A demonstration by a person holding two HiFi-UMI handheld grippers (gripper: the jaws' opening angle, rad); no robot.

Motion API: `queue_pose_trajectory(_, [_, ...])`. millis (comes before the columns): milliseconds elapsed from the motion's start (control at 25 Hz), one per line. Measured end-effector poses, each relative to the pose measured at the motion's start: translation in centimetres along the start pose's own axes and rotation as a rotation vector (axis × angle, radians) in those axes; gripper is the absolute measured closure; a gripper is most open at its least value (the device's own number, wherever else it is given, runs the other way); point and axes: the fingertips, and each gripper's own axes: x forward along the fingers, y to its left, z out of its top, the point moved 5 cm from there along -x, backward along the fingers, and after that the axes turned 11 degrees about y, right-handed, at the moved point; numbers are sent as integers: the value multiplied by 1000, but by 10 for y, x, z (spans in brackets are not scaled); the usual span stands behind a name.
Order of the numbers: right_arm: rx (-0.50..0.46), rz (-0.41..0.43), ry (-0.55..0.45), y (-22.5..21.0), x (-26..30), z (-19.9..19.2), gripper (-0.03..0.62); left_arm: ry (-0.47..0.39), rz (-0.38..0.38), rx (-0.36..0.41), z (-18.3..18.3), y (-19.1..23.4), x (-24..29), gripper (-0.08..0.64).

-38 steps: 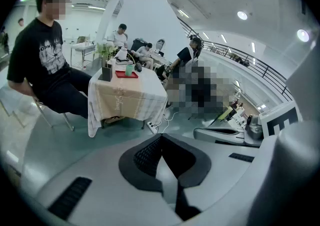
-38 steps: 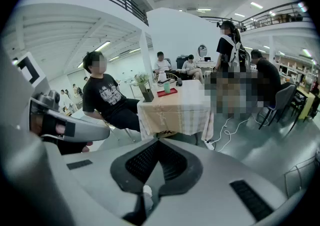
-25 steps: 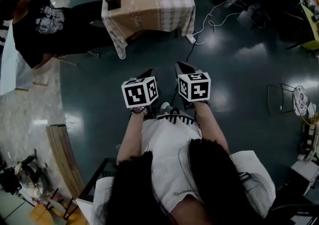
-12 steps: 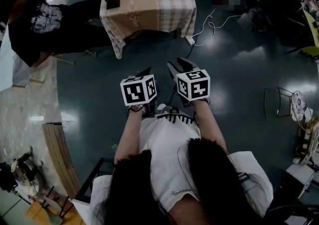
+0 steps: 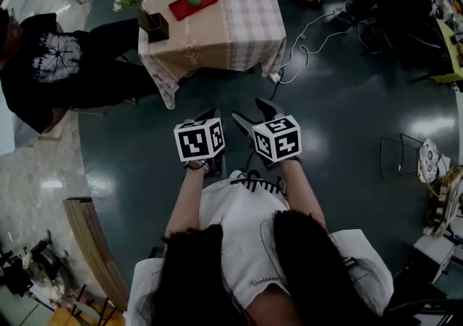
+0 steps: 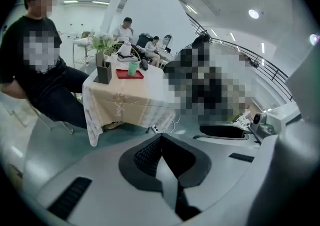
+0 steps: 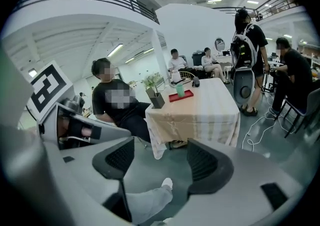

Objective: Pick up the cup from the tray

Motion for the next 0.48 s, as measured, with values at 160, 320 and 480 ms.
queue_pose_trajectory(160, [40, -7, -7, -10, 16, 30, 273, 5, -5, 5, 38, 17, 6, 552])
queue_pose_trajectory(320, [46, -22, -2, -12, 32, 56, 273, 10, -17, 7, 68, 34, 9, 552])
queue_pose_trajectory(480, [40, -43, -2, -10, 48, 81, 273, 19, -27, 14, 94, 53, 12, 552])
